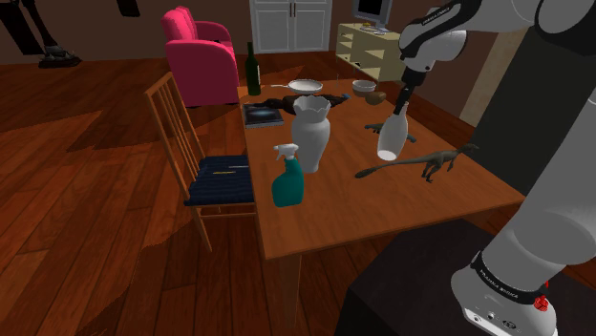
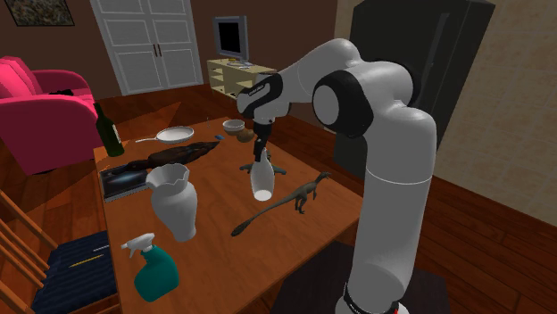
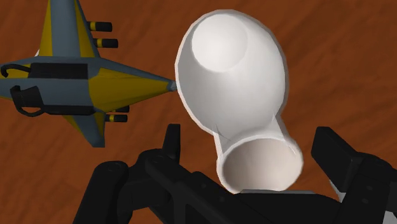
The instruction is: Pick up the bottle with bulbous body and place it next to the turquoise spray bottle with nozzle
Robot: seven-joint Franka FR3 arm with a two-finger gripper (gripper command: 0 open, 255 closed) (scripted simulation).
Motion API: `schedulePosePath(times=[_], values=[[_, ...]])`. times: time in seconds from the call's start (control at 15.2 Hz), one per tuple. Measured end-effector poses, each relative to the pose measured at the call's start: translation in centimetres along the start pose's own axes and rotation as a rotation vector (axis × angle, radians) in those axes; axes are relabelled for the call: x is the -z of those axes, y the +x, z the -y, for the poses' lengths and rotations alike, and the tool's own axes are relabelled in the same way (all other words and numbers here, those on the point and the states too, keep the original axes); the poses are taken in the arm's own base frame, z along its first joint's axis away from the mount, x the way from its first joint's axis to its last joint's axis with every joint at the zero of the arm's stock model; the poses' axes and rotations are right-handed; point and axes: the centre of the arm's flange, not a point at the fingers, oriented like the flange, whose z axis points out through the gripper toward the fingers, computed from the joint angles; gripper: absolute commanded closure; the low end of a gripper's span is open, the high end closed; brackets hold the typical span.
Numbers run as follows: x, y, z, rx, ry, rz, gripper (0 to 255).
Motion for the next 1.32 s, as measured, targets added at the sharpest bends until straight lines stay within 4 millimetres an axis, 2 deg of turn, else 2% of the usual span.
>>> schedulePosePath(times=[0.13, 0.2, 0.86, 1.32], values=[[0.0, 0.0, 0.0, 0.0, 0.0, 0.0, 0], [0.0, 0.0, 0.0, 0.0, 0.0, 0.0, 255], [0.0, 0.0, 0.0, 0.0, 0.0, 0.0, 255], [3.1, 0.4, -0.1, 0.0, 0.0, 0.0, 255]])
